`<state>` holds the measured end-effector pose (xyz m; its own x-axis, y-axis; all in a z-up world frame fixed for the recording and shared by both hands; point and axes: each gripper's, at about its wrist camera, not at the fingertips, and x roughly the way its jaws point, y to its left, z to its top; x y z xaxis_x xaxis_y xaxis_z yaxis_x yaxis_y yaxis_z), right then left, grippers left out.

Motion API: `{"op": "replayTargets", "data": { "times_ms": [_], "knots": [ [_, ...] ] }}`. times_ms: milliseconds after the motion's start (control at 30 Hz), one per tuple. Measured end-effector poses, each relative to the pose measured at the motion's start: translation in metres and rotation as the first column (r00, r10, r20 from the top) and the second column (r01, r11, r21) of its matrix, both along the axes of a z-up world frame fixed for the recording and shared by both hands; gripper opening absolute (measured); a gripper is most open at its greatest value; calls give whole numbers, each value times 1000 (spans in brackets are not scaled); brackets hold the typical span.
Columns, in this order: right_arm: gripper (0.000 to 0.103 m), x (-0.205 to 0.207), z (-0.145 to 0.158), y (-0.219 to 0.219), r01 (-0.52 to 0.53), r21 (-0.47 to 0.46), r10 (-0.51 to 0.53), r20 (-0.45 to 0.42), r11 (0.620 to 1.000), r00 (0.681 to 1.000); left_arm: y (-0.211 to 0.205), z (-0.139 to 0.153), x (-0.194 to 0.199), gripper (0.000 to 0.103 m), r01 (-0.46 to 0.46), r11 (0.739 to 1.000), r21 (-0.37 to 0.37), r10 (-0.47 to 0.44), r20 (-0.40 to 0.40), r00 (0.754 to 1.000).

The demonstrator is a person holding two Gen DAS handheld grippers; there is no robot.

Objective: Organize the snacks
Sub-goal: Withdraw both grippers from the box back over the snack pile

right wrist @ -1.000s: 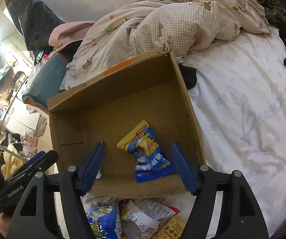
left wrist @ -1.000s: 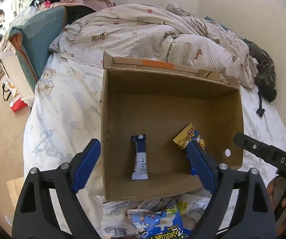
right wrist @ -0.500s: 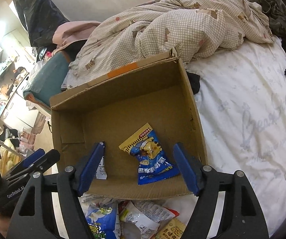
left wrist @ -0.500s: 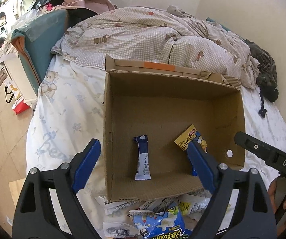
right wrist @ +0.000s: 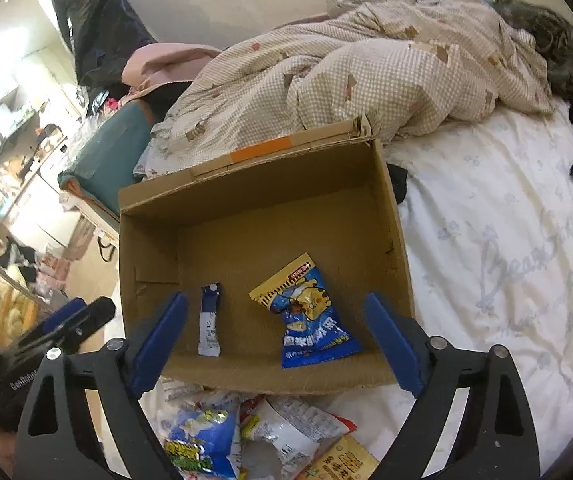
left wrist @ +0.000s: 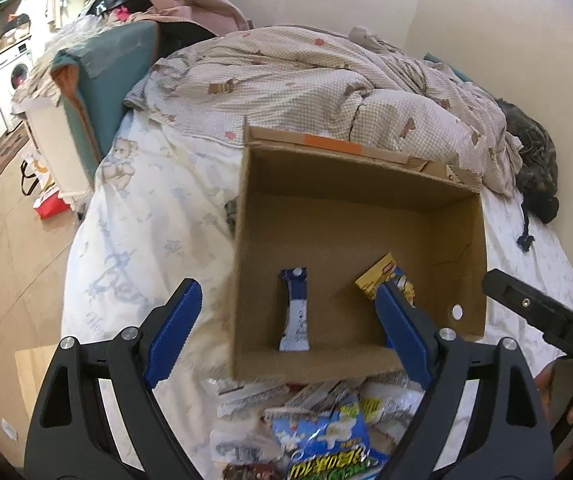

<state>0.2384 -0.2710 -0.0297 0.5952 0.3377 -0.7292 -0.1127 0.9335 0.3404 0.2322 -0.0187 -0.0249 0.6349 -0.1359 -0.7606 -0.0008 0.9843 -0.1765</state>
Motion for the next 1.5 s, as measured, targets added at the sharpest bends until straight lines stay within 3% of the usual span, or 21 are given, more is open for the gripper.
{"op": "replayTargets", "data": {
  "times_ms": [167,267,433,533,1200,1333,1500],
  "knots": [
    [93,-20,11,-1,0,38,-1,7,999,1000,8,16,-20,87,9,1000,30,-10,38,999],
    [93,-36,18,1,-13,25,13,25,1000,1000,18,22,-33,87,-16,1000,11,15,51,999],
    [93,-55,13,-2,-9,26,9,-3,1000,1000,37,15,-51,87,-77,994,-79,76,-18,997],
    [93,-66,10,-4,-4,27,5,-18,1000,1000,45,10,-59,87,-107,990,-94,102,-52,993],
    [93,-107,-13,-25,97,82,-85,-139,992,987,42,-11,-90,88,-120,992,-30,115,-140,983],
    [93,-107,-14,-24,95,79,-83,-143,992,986,43,-14,-88,101,-129,992,-14,126,-147,981],
    [93,-106,-16,-23,99,85,-86,-148,991,985,40,-26,-84,102,-124,992,-17,118,-193,974]
  ]
}}
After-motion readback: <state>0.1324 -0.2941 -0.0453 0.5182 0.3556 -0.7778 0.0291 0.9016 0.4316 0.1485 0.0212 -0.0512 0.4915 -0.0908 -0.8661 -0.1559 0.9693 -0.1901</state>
